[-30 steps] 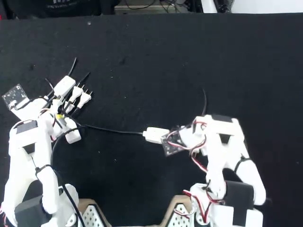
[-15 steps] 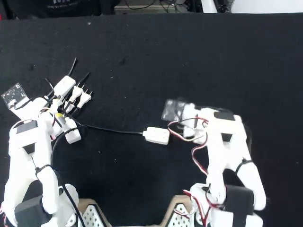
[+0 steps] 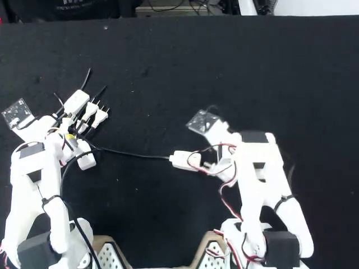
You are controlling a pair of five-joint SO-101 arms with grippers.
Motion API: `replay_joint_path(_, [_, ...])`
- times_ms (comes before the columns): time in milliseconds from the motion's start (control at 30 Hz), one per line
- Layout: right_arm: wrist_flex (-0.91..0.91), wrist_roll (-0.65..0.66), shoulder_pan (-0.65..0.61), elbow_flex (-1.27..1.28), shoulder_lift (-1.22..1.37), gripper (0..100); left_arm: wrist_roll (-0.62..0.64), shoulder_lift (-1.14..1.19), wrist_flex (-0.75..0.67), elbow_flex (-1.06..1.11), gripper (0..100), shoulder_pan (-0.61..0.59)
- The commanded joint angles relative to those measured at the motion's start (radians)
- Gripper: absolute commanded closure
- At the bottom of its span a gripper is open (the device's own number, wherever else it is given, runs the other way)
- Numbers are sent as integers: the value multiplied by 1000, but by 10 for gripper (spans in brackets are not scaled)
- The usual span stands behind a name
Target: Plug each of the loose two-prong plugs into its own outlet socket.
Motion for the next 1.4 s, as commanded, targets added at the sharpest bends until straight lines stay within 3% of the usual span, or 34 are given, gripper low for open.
replay_joint_path(0, [-29, -181, -29, -114, -30, 787, -9, -17, -9, -4, 787, 8])
replay_joint_path(100, [-64, -206, -44, -85, -28, 800, -9, -17, -8, -4, 787, 8])
replay_joint_path(333, [-104, -98, -146, 41, -30, 802, -9, -17, -8, -4, 787, 7])
replay_joint_path(767, [-144, 189, -64, 91, -28, 804, -9, -17, -8, -4, 787, 7])
replay_joint_path(900, [-245, 193, -61, 136, -28, 804, -9, -17, -8, -4, 787, 7])
replay_joint_path(1100, [-210, 196, -66, 142, -28, 809, -9, -17, -8, -4, 787, 7])
replay_joint_path(1233, [-199, 193, -66, 143, -31, 986, -9, -17, -8, -4, 787, 7])
replay_joint_path(1367, [-118, 144, -55, 127, -39, 992, -9, -17, -8, -4, 787, 7])
